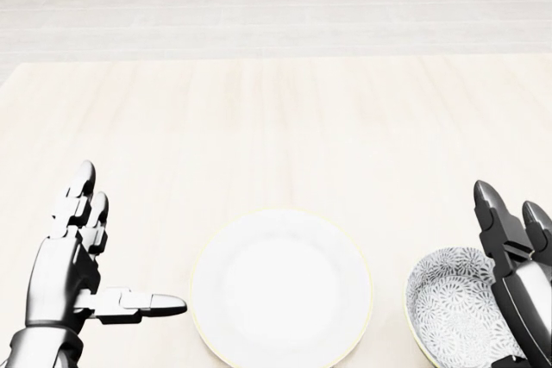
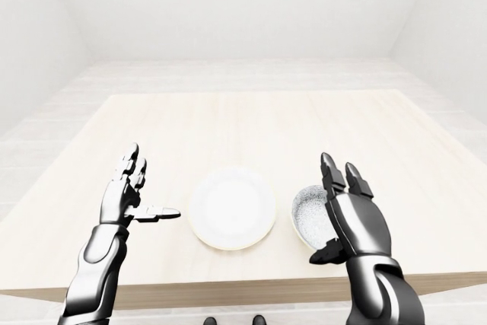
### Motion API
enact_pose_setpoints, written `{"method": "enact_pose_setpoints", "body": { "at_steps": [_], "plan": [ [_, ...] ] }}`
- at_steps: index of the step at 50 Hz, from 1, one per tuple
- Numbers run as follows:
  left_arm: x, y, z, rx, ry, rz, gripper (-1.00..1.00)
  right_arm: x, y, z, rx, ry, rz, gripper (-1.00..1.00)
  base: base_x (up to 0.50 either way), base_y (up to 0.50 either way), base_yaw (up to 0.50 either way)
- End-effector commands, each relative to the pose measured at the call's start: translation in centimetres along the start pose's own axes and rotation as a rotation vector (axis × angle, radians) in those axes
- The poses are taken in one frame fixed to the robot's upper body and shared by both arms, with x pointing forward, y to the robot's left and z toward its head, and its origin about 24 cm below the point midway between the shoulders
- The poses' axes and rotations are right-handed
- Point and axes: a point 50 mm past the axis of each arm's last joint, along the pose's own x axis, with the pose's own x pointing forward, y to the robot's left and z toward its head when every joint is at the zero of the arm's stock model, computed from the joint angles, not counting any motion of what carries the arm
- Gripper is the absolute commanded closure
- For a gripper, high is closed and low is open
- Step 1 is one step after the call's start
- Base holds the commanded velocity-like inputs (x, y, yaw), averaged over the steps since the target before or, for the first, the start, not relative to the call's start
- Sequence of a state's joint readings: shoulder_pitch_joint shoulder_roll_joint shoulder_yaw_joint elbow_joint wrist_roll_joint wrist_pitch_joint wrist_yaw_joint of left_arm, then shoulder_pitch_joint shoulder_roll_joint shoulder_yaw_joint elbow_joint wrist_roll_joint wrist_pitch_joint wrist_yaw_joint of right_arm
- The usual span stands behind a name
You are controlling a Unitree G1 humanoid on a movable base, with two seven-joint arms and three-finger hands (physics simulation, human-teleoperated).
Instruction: Put the bowl on the plate.
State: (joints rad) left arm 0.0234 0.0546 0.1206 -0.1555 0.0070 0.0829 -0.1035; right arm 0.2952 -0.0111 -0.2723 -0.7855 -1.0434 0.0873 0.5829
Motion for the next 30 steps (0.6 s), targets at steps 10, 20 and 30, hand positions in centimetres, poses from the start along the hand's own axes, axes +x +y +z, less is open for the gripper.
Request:
{"method": "enact_pose_setpoints", "body": {
  "at_steps": [10,20,30],
  "plan": [
    [0.0,-0.2,-0.1,0.004,0.001,-0.004,-1.0,0.6,1.3,-1.1,-0.072,0.103,0.06,-1.0,0.0,0.0,0.0],
    [0.1,-0.1,0.2,0.008,-0.005,-0.003,-1.0,0.9,2.0,-2.0,-0.079,0.14,0.077,-1.0,0.0,0.0,0.0],
    [0.3,-0.2,0.4,0.008,-0.014,-0.006,-1.0,1.3,2.7,-2.4,-0.063,0.146,0.083,-1.0,0.0,0.0,0.0]
  ]
}}
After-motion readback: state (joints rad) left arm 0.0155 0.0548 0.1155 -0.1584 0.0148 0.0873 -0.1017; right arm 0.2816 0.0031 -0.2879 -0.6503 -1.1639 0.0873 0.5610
